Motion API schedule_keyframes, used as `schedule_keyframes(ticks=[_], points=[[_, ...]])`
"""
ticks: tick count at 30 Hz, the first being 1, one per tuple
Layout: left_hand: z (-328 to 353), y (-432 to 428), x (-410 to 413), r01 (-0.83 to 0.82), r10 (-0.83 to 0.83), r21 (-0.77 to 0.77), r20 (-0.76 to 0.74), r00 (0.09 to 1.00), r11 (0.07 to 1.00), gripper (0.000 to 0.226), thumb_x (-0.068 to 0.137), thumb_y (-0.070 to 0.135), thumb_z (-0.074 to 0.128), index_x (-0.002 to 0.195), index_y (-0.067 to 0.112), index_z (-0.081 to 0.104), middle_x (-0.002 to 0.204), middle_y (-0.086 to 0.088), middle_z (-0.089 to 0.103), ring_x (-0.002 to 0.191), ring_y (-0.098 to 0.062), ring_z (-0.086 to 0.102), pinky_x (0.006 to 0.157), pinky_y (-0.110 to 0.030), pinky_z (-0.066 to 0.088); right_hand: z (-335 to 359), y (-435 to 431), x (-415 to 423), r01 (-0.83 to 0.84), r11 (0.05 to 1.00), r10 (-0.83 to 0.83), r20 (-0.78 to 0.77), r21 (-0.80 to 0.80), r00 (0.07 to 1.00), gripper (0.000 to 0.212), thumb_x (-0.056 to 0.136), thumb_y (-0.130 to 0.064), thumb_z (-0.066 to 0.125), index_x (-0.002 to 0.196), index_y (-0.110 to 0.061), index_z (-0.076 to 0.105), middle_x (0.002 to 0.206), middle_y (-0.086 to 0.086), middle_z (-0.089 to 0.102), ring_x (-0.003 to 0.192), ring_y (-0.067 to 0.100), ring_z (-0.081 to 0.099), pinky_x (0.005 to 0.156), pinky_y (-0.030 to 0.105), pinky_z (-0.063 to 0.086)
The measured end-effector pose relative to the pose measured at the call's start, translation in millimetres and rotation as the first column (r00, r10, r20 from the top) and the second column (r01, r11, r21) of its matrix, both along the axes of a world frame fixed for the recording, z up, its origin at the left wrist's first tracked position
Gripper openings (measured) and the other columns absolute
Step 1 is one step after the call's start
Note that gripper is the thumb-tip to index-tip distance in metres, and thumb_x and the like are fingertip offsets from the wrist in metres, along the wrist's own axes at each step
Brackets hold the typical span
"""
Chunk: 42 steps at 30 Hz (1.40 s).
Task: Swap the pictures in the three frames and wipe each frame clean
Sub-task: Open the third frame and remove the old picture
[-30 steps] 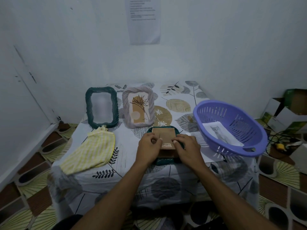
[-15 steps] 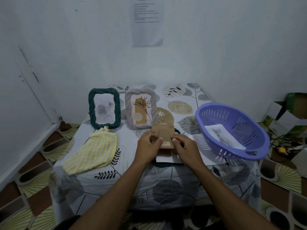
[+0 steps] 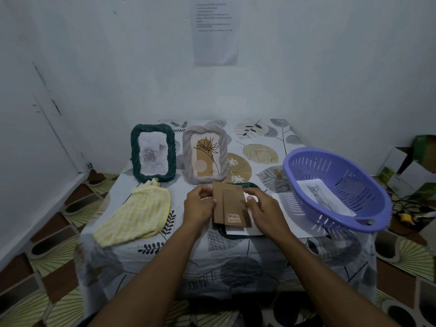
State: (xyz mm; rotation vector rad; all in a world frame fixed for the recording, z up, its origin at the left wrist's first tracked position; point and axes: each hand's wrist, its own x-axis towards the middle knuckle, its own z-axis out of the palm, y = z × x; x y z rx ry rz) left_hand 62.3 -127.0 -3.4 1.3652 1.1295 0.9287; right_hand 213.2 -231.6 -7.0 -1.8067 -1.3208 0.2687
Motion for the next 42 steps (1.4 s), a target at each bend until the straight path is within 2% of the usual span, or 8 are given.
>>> schedule_keyframes(ticks=[9, 12, 15, 19, 28, 35, 39, 42], points=[[4, 45, -73, -0.090, 0.088, -0.034, -0.034, 0.996, 0.995, 0.030, 0.077, -0.017, 0.059, 0.088, 0.010, 0.062, 0.093, -0.016, 0.069, 0.088, -0.028, 0.066, 0.079, -0.043, 0.056, -5, 1, -4, -0.052, 0.990, 0.077, 0.202, -0.129, 0.976, 0.032, 0.096, -0.011, 0.047, 0.125, -0.013, 0.060, 0.127, 0.007, 0.063, 0.115, 0.025, 0.058, 0.098, 0.031, 0.043], [0, 50, -89, -0.110, 0.107, -0.033, -0.071, 0.992, 0.993, 0.030, 0.077, -0.019, 0.056, 0.085, 0.009, 0.062, 0.092, -0.019, 0.067, 0.083, -0.029, 0.065, 0.069, -0.038, 0.054, -7, 2, -4, -0.091, 0.973, 0.155, 0.309, -0.211, 0.939, 0.031, 0.091, -0.013, 0.053, 0.121, -0.013, 0.063, 0.123, 0.004, 0.066, 0.111, 0.024, 0.059, 0.094, 0.031, 0.044], [-4, 47, -91, -0.113, 0.131, 0.088, -0.236, 0.963, 0.990, 0.028, 0.076, -0.011, 0.059, 0.081, 0.016, 0.065, 0.092, -0.010, 0.070, 0.084, -0.025, 0.066, 0.072, -0.040, 0.058, -10, 5, -4, -0.121, 0.962, 0.219, 0.422, -0.245, 0.880, 0.025, 0.088, -0.016, 0.054, 0.109, -0.014, 0.066, 0.112, 0.002, 0.068, 0.102, 0.024, 0.060, 0.085, 0.031, 0.045], [-4, 36, -85, -0.037, 0.161, 0.286, -0.425, 0.891, 0.958, 0.020, 0.082, 0.000, 0.059, 0.098, 0.008, 0.068, 0.100, -0.006, 0.068, 0.091, -0.017, 0.061, 0.079, -0.024, 0.045, -8, 10, -3, -0.138, 0.961, 0.244, 0.499, -0.239, 0.832, 0.020, 0.086, -0.015, 0.050, 0.095, -0.011, 0.068, 0.099, 0.004, 0.068, 0.091, 0.024, 0.060, 0.078, 0.033, 0.046], [-11, 20, -78, 0.376, 0.019, 0.464, -0.650, 0.760, 0.802, 0.026, 0.087, 0.019, 0.063, 0.110, 0.011, 0.070, 0.127, -0.011, 0.060, 0.117, -0.026, 0.053, 0.088, -0.028, 0.040, -10, 12, 0, -0.148, 0.968, 0.234, 0.507, -0.204, 0.830, 0.017, 0.084, -0.016, 0.053, 0.092, -0.011, 0.068, 0.094, 0.003, 0.067, 0.088, 0.023, 0.058, 0.079, 0.034, 0.046], [-14, 22, -73, 0.388, 0.078, 0.488, -0.694, 0.716, 0.782, 0.029, 0.087, 0.025, 0.062, 0.111, 0.011, 0.068, 0.125, -0.009, 0.060, 0.112, -0.027, 0.052, 0.091, -0.035, 0.045, -10, 12, 0, -0.166, 0.970, 0.233, 0.476, -0.178, 0.848, 0.019, 0.087, -0.015, 0.053, 0.095, -0.009, 0.069, 0.100, 0.007, 0.068, 0.094, 0.026, 0.059, 0.082, 0.034, 0.046], [-6, 13, -47, 0.386, 0.065, 0.539, -0.639, 0.767, 0.749, 0.025, 0.085, 0.028, 0.061, 0.103, 0.012, 0.067, 0.112, -0.005, 0.063, 0.103, -0.023, 0.056, 0.086, -0.032, 0.045, -9, 9, 4, -0.057, 0.996, 0.075, 0.346, -0.062, 0.935, 0.023, 0.091, -0.014, 0.057, 0.109, -0.011, 0.070, 0.116, 0.004, 0.067, 0.111, 0.021, 0.056, 0.095, 0.025, 0.037], [-6, 2, -18, 0.394, 0.053, 0.540, -0.635, 0.771, 0.743, 0.026, 0.084, 0.039, 0.060, 0.091, 0.015, 0.067, 0.102, 0.000, 0.061, 0.097, -0.017, 0.055, 0.082, -0.030, 0.042, -11, 7, 15, 0.076, 0.996, -0.053, 0.337, -0.055, 0.940, 0.024, 0.091, -0.015, 0.055, 0.109, -0.014, 0.069, 0.118, 0.003, 0.067, 0.111, 0.022, 0.054, 0.098, 0.034, 0.041]])
